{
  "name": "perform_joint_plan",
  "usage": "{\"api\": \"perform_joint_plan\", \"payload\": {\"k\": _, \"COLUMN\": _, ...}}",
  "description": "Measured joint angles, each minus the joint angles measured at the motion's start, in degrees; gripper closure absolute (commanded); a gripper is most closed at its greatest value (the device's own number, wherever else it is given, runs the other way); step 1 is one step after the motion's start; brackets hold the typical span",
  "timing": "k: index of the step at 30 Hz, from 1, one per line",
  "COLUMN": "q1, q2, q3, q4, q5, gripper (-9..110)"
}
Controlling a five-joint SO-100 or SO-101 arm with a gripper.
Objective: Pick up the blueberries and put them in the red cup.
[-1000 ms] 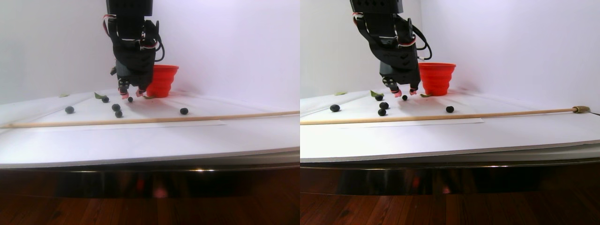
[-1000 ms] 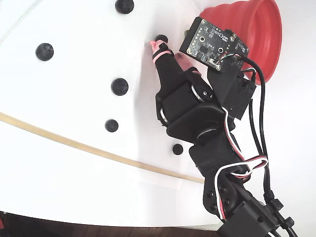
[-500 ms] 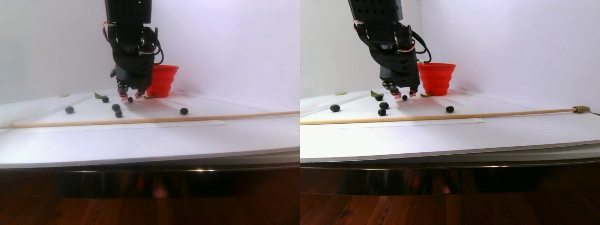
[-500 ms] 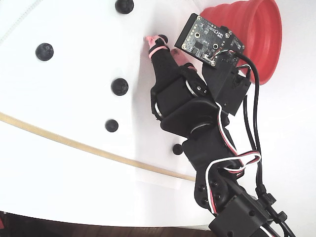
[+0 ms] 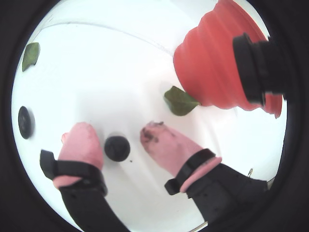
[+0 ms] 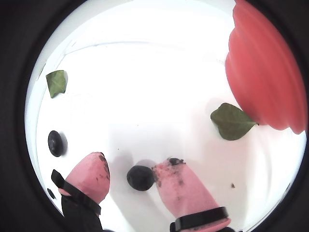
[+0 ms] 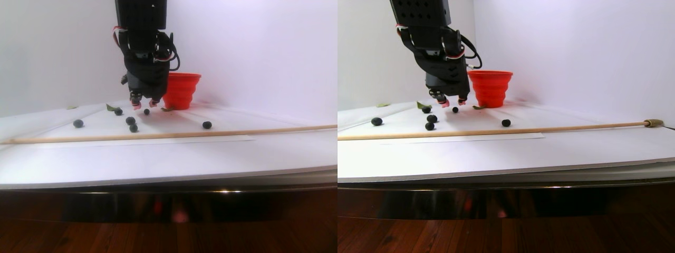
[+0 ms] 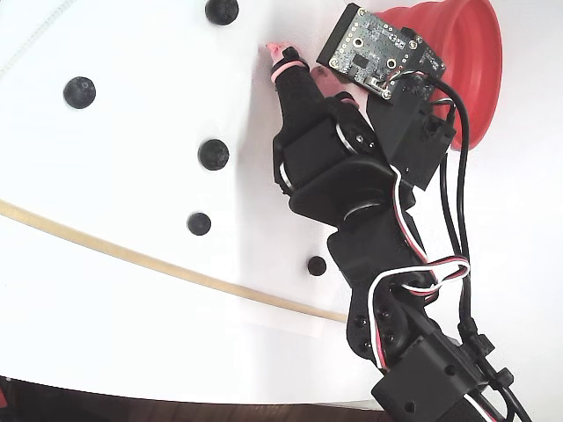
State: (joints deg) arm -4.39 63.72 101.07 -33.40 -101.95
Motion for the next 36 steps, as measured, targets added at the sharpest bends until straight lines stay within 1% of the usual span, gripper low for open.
{"api": "perform_joint_plan", "payload": {"k": 15, "q1": 0.0, "q2": -4.0, "q3": -2.3, "q4": -0.1, "q5": -0.4, "gripper": 83}}
{"api": "perform_joint_plan", "payload": {"k": 25, "q1": 0.2, "q2": -4.1, "q3": -2.8, "q4": -0.1, "q5": -0.4, "gripper": 89}}
{"api": "perform_joint_plan", "payload": {"k": 36, "q1": 0.4, "q2": -4.1, "q3": -2.8, "q4": -0.1, "q5": -1.1, "gripper": 90}}
